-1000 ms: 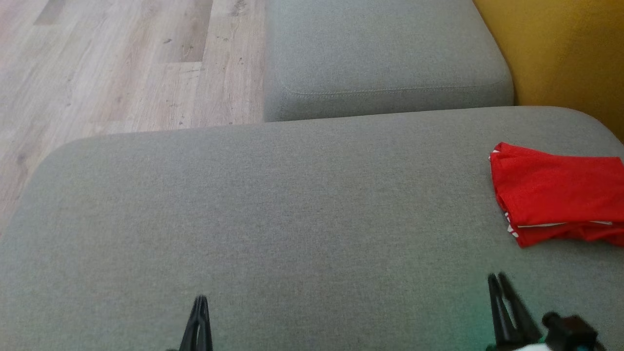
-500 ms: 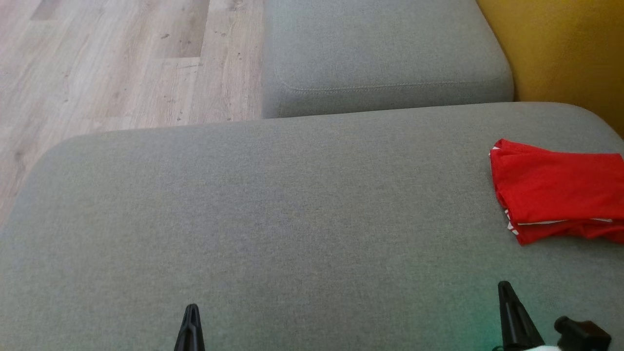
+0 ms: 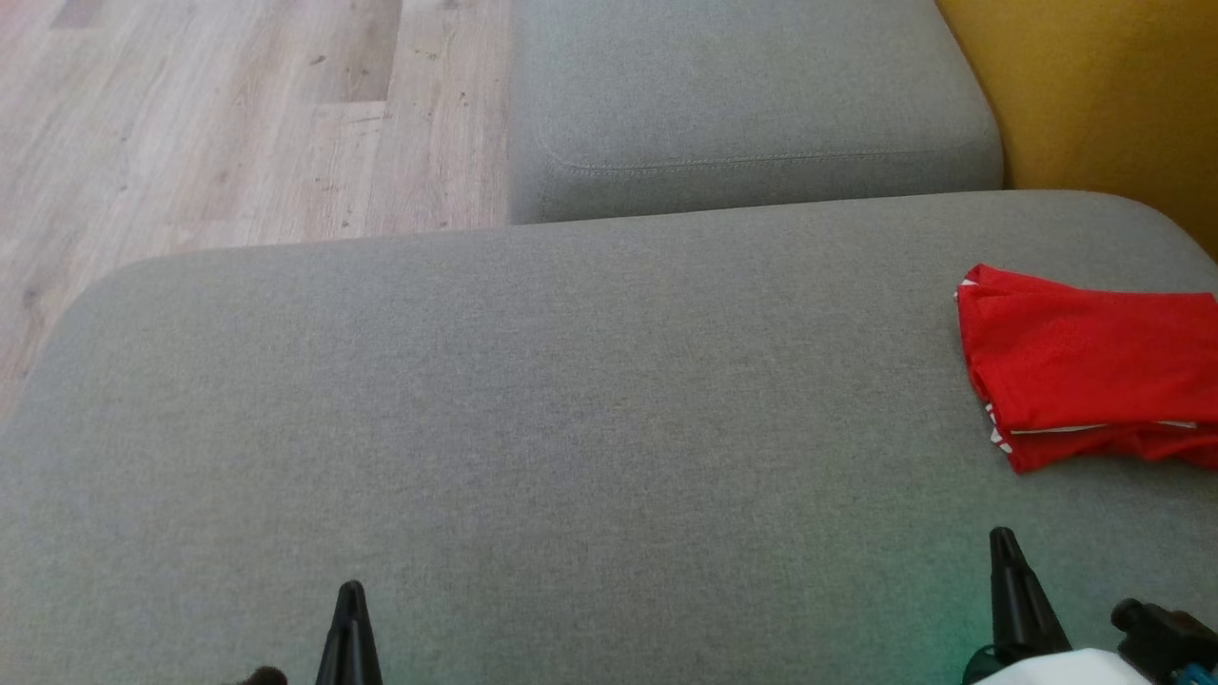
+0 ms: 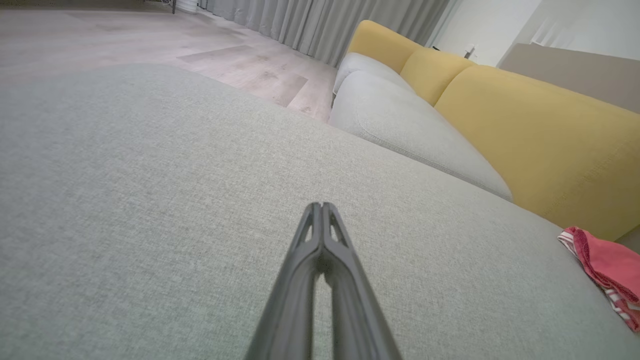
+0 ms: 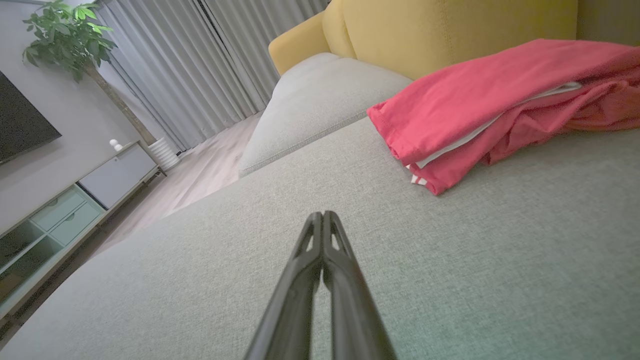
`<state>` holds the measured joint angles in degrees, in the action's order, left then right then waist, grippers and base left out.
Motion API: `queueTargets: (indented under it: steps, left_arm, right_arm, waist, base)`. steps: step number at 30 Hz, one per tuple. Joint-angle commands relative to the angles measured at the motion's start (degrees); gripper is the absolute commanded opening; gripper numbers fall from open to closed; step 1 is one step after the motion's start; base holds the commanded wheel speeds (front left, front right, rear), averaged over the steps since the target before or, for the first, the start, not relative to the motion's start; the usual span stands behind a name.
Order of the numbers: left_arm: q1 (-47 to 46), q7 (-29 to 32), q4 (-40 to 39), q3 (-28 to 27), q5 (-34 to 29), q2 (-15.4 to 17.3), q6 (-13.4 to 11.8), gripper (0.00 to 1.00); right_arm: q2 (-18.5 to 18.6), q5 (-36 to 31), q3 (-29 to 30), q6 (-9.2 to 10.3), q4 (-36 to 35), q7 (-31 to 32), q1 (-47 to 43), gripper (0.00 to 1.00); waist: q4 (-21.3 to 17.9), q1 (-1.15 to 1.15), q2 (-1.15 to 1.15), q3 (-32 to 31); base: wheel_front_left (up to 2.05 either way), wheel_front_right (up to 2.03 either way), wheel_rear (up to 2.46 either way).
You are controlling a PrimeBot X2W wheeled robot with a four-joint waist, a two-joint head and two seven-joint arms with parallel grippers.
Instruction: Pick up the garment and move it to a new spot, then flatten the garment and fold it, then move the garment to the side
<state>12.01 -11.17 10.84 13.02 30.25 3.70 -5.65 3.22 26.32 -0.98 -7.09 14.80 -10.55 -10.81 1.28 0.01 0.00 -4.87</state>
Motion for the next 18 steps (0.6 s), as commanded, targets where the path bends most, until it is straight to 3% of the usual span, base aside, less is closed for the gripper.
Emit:
queueTargets:
  steps: [1, 18]
  left_arm:
    - [-3.0, 0.4, -1.5, -1.3, 2.3, 0.6, 0.5, 0.0]
    - [-5.7, 2.8, -0.8, -3.8, 13.6, 0.9, 2.8, 0.0]
  right_arm:
    - [0.6, 2.5, 0.3, -0.1, -1.7, 0.7, 3.1, 0.0]
    - [0.7, 14.1, 1.2, -0.16, -1.5, 3.3, 5.5, 0.0]
  waist:
    - [0.0, -0.01, 0.0, 0.1]
    - [-0.3, -0.01, 0.0, 1.0]
  base:
    - [0.0, 0.0, 0.0]
    - [0.0, 0.0, 0.0]
